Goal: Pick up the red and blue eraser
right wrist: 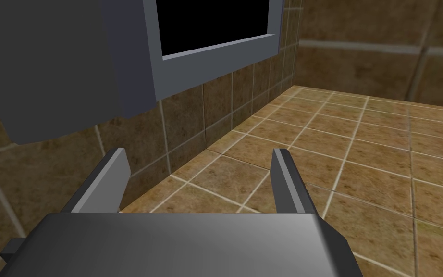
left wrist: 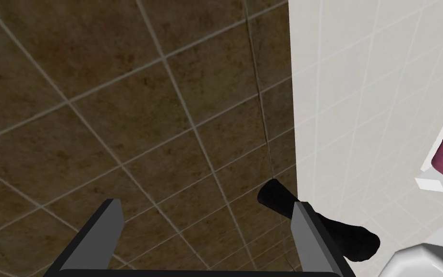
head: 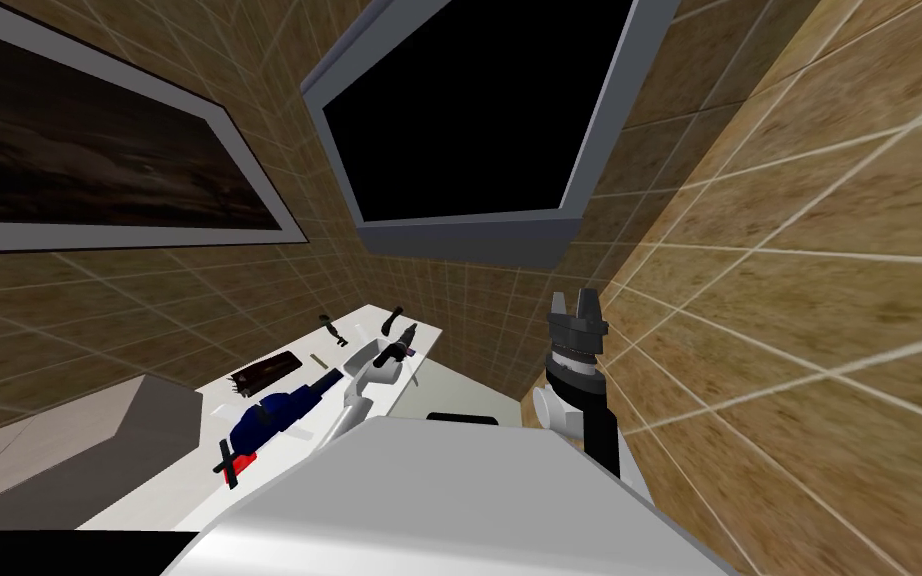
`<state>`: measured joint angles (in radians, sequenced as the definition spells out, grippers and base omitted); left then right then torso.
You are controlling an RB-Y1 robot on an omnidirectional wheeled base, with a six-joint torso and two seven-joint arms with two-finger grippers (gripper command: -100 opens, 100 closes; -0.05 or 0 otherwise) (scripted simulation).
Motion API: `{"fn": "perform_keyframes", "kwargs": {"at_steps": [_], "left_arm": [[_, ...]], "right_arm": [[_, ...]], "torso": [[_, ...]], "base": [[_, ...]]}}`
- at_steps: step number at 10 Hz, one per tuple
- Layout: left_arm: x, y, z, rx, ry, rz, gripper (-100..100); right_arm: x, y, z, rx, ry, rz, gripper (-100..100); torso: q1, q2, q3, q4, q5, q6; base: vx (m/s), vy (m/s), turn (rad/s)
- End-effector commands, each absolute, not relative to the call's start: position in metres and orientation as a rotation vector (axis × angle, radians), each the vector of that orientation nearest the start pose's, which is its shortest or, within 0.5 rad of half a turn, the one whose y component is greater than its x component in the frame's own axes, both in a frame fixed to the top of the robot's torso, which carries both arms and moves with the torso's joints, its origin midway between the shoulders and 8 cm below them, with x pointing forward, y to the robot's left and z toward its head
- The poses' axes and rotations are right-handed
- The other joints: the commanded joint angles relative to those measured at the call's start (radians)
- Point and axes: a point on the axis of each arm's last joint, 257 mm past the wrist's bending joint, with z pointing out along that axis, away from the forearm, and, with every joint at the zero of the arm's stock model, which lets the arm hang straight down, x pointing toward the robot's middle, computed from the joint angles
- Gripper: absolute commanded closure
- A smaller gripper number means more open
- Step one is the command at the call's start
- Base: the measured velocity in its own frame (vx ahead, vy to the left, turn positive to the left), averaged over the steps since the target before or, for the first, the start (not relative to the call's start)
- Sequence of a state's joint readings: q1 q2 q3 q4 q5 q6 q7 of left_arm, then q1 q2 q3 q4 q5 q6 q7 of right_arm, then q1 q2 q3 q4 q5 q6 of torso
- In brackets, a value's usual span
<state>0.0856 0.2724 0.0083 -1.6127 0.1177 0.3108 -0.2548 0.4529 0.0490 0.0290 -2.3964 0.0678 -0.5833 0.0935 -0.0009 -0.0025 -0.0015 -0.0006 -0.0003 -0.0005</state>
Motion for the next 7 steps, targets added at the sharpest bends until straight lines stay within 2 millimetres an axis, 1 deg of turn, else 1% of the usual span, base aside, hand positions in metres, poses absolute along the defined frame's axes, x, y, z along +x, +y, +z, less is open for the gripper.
{"fn": "perform_keyframes", "kwargs": {"at_steps": [1, 2, 3, 4, 5, 6, 7], "left_arm": [[0.502, 0.33, -0.331, -1.17, 1.654, -0.685, -100], [0.504, 0.336, -0.343, -1.185, 1.701, -0.644, -100], [0.499, 0.339, -0.356, -1.209, 1.724, -0.623, -100], [0.5, 0.346, -0.368, -1.222, 1.766, -0.584, -100], [0.493, 0.349, -0.38, -1.248, 1.793, -0.56, -100], [0.495, 0.355, -0.387, -1.256, 1.83, -0.526, -100], [0.486, 0.358, -0.402, -1.287, 1.86, -0.498, -100]], "right_arm": [[0.303, -0.255, 0.102, 0.433, 0.455, 1.256, 0], [0.303, -0.255, 0.102, 0.433, 0.455, 1.256, 0], [0.303, -0.255, 0.102, 0.433, 0.455, 1.256, 0], [0.303, -0.255, 0.102, 0.433, 0.455, 1.256, 0], [0.303, -0.255, 0.102, 0.433, 0.455, 1.256, 0], [0.303, -0.255, 0.102, 0.433, 0.455, 1.256, 0], [0.303, -0.255, 0.102, 0.433, 0.455, 1.256, 0]], "torso": [[0.0, 0.0, 0.0, 0.0, 0.0, 0.0], [0.0, 0.001, 0.0, 0.0, 0.0, 0.0], [0.0, 0.0, 0.0, 0.0, 0.0, 0.0], [0.0, 0.0, 0.0, 0.0, 0.0, 0.0], [0.0, -0.001, 0.0, 0.0, 0.0, 0.0], [0.0, 0.0, 0.0, 0.0, 0.0, 0.0], [0.0, -0.001, 0.0, 0.0, 0.0, 0.0]], "base": [[0.019, -0.006, 0.003], [0.033, -0.011, -0.019], [0.037, -0.012, -0.023], [0.049, -0.016, -0.026], [0.039, -0.013, -0.012], [0.047, -0.017, -0.019], [0.041, -0.015, -0.012]]}}
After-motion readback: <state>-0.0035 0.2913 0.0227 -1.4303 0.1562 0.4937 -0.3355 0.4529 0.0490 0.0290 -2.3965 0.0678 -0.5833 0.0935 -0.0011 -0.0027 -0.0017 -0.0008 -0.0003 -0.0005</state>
